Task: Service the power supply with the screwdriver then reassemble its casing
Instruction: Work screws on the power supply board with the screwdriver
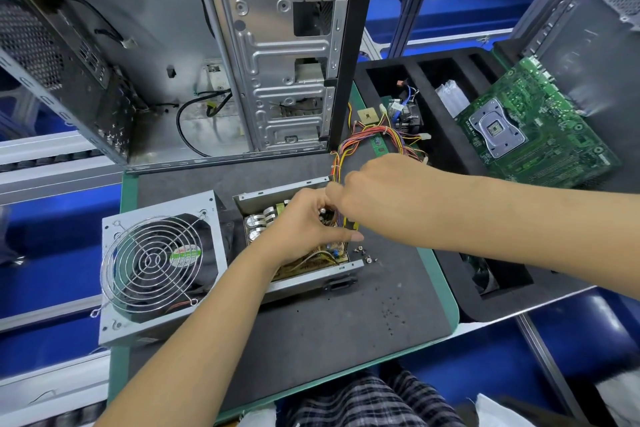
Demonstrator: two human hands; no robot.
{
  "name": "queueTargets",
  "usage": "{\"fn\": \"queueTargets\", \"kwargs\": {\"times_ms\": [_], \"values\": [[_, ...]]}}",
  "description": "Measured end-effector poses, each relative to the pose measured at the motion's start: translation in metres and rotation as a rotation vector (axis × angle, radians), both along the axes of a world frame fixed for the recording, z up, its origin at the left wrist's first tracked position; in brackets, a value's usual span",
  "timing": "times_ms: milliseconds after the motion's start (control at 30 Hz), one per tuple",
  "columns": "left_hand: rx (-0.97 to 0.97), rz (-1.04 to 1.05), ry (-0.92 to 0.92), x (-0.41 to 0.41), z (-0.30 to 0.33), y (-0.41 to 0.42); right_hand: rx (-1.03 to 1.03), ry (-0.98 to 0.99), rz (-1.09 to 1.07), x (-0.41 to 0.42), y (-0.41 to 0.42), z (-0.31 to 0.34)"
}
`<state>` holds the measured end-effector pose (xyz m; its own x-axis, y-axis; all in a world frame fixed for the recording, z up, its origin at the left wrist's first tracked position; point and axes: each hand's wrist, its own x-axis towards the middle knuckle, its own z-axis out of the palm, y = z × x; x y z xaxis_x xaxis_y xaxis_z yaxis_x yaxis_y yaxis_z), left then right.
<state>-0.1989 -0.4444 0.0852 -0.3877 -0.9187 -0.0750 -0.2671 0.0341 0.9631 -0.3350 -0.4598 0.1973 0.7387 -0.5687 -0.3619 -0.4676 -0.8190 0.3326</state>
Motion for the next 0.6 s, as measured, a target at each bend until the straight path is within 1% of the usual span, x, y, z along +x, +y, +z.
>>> {"fn": "queueTargets", "kwargs": {"times_ms": [167,333,400,467,533,567,600], "values": [[-0.012,-0.017,-0.019,0.001,0.006,0.000,0.030,0.011,-0.042,0.002,-0.001,0.000],[-0.015,-0.035,-0.010,-0.004,0.010,0.000,0.086,0.099,-0.082,0.002,-0.001,-0.003],[-0.064,-0.009,-0.003,-0.008,0.015,-0.002,0.083,0.089,-0.106,-0.003,-0.001,-0.001],[-0.124,-0.002,-0.006,-0.013,0.022,-0.006,0.036,0.027,-0.113,-0.013,-0.006,0.006],[-0.153,-0.005,-0.058,-0.016,0.024,-0.014,0.008,-0.022,-0.158,-0.031,-0.011,0.011],[-0.163,-0.003,-0.118,-0.017,0.022,-0.017,-0.001,-0.031,-0.180,-0.041,-0.014,0.011],[-0.175,0.005,-0.214,-0.017,0.019,-0.020,0.008,-0.015,-0.210,-0.053,-0.017,0.008]]}}
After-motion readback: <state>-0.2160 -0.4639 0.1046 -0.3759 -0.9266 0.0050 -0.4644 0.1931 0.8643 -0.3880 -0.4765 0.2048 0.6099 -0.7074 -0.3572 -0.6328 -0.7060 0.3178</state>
